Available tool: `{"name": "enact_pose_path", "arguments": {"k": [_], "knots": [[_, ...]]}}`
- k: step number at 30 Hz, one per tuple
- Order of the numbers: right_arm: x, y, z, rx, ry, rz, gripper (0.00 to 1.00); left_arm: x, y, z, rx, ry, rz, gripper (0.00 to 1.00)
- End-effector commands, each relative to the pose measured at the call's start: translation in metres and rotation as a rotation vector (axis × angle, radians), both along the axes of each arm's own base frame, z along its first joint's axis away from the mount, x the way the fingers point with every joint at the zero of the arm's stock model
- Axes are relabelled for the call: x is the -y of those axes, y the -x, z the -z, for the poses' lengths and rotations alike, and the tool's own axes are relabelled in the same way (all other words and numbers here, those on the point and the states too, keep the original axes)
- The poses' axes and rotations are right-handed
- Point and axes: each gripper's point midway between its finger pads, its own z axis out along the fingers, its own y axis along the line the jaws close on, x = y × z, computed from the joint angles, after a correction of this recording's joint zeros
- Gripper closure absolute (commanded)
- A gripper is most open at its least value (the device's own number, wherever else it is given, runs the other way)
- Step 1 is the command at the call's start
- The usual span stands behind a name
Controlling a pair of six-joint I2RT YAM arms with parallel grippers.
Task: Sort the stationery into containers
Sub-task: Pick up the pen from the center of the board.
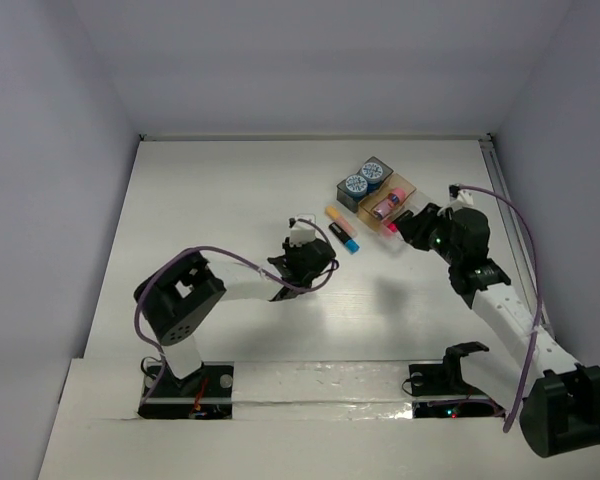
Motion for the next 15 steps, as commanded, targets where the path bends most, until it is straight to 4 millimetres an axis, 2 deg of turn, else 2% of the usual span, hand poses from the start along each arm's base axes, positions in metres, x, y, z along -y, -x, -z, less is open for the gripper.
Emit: {"name": "enact_pose_path", "arguments": {"k": [1, 5, 6, 7, 8, 10, 11, 13, 14, 15], "knots": [[0.015, -0.001, -0.017, 0.075, 0.027, 0.076, 0.74, 0.001, -0.005, -0.049, 0.075, 0.077, 0.001, 0.99], [0.037, 0.003, -0.031, 0.132, 0.039, 0.198, 0.68, 0.031, -0.007, -0.098, 0.131, 0.183, 0.093, 0.99], [0.049, 0.008, -0.041, 0.175, 0.039, 0.260, 0.64, 0.039, -0.010, -0.111, 0.152, 0.217, 0.116, 0.99], [0.054, 0.011, -0.045, 0.194, 0.034, 0.287, 0.63, 0.057, -0.009, -0.130, 0.172, 0.254, 0.181, 0.99], [0.060, 0.015, -0.051, 0.218, 0.029, 0.315, 0.58, 0.066, -0.009, -0.139, 0.183, 0.275, 0.214, 0.99], [0.071, 0.026, -0.067, 0.285, 0.008, 0.374, 0.57, 0.095, -0.012, -0.168, 0.221, 0.350, 0.307, 0.99], [0.075, 0.029, -0.070, 0.302, 0.002, 0.393, 0.57, 0.105, -0.013, -0.176, 0.239, 0.356, 0.353, 0.99], [0.083, 0.038, -0.080, 0.348, -0.019, 0.433, 0.54, 0.126, -0.016, -0.180, 0.242, 0.367, 0.419, 0.99], [0.085, 0.041, -0.082, 0.358, -0.023, 0.443, 0.54, 0.144, -0.016, -0.198, 0.264, 0.395, 0.486, 0.99], [0.088, 0.042, -0.084, 0.366, -0.026, 0.457, 0.54, 0.153, -0.018, -0.202, 0.269, 0.402, 0.514, 0.99]]}}
